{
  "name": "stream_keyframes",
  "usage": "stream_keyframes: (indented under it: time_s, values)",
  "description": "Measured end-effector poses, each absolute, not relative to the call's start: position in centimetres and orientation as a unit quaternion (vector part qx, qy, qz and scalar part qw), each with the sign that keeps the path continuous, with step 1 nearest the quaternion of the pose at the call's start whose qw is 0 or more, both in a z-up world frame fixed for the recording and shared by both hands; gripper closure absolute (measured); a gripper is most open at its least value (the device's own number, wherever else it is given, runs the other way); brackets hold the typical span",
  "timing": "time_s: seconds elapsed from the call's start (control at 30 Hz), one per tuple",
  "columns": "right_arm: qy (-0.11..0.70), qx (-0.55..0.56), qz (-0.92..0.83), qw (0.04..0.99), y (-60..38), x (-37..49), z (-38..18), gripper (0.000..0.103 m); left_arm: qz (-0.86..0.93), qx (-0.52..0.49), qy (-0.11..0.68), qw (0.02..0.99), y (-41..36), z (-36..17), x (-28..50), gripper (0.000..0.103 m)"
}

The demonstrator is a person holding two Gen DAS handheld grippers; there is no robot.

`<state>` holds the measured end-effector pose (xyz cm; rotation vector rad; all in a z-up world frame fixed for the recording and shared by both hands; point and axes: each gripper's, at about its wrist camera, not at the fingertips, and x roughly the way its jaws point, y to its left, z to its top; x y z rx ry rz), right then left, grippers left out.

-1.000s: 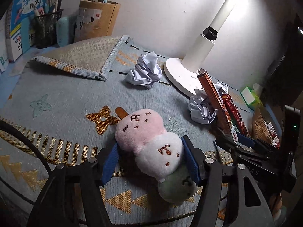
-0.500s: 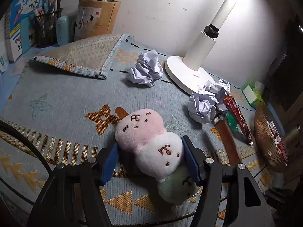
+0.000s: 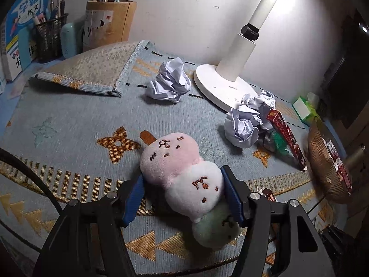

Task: Organize objects
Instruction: 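Grasp the pink-white-green plush with the left tool while the right tool grasps a silver-red candy box, then carry the plush and candy box over the amber bowl and open both tools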

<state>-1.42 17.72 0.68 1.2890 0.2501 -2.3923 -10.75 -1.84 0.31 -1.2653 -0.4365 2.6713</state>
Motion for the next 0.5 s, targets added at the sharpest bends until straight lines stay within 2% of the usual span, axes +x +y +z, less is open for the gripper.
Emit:
stream_keyframes:
  time_s: [0.17,0.27,0.33,0.37,0.5]
  values:
    - [0.098,0.439,-0.869,0.205,17.5,-1.6,0.5,0.037,0.892,-0.422,-0.141,0.076,-1.7,0.3,-10.8,0.042]
    - [0.091,0.434,-0.876,0.189,17.8,-1.6,0.6,0.05,0.893,-0.422,-0.134,0.073,-1.5,0.2,-10.8,0.042]
    - [0.089,0.429,-0.88,0.184,18.0,-1.2,0.7,0.076,0.894,-0.422,-0.133,0.074,-1.4,0.3,-10.7,0.041]
    - [0.085,0.428,-0.88,0.186,18.1,-0.9,0.8,0.085,0.893,-0.422,-0.134,0.077,-1.5,0.2,-10.7,0.041]
    - [0.067,0.437,-0.875,0.197,18.7,1.0,1.0,0.086,0.897,-0.415,-0.125,0.084,-1.0,0.5,-10.4,0.041]
